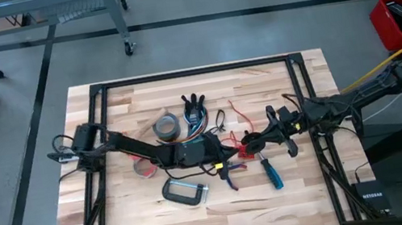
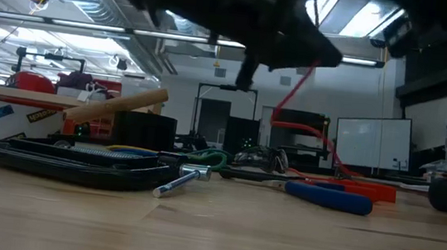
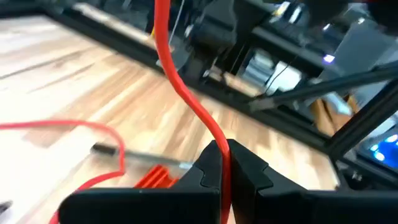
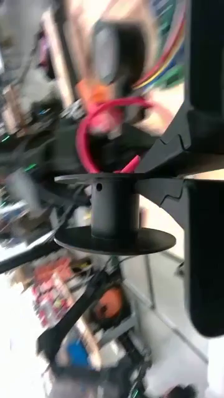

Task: Coil cords
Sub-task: Coil the red wire onto a black spool

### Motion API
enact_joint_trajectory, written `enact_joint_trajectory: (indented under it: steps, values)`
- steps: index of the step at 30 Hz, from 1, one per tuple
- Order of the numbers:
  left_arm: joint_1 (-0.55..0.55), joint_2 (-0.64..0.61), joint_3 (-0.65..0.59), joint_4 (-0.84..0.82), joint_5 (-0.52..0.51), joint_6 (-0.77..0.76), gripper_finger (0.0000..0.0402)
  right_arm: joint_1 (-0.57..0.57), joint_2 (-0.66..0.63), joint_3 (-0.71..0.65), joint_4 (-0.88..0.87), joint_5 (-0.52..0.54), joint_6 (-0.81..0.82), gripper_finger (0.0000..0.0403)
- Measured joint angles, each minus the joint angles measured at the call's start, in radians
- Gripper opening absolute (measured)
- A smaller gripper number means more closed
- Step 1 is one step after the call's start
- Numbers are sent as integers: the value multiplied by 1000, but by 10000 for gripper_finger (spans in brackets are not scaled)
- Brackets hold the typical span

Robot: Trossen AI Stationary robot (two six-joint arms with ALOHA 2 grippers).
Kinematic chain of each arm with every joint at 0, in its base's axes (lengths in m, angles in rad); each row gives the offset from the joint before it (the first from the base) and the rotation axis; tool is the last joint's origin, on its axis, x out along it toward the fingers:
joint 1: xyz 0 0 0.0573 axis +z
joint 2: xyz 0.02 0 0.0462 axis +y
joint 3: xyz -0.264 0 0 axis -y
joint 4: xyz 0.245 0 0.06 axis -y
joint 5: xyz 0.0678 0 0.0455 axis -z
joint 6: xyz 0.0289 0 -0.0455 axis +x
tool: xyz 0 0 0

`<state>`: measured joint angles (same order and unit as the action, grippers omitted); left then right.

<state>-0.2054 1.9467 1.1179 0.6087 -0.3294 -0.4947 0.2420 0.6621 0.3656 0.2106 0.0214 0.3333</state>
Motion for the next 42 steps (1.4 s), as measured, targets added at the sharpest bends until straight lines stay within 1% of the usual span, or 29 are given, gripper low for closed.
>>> enact_joint_trajectory:
  steps: [4, 7, 12, 16, 20, 25, 28, 32, 42]
  values:
    - [0, -72, 0, -153, -1, -54, 1, 0, -3, 0, -134, 60, 17, 1]
    - [4, -122, 0, -218, -1, -93, 1, 0, 16, 0, -177, 101, 31, 1]
    - [23, -180, 0, -247, 2, -151, 0, 0, 72, -1, -189, 184, 55, 1]
    - [44, -209, 0, -254, 31, -216, 0, 0, 135, -1, -187, 252, 91, 1]
    - [69, -212, 0, -275, 46, -300, 0, 0, 204, -1, -161, 253, 108, 1]
    - [112, -214, 0, -344, 94, -434, 0, 0, 282, -1, -104, 240, 141, 1]
    - [131, -214, 0, -367, 98, -465, 0, 0, 320, -1, -64, 237, 158, 1]
    - [152, -214, 0, -355, 104, -496, 0, 0, 366, -1, -19, 237, 179, 1]
    - [152, -213, 0, -289, 102, -519, 0, -7, 467, -1, 85, 357, 278, 1]
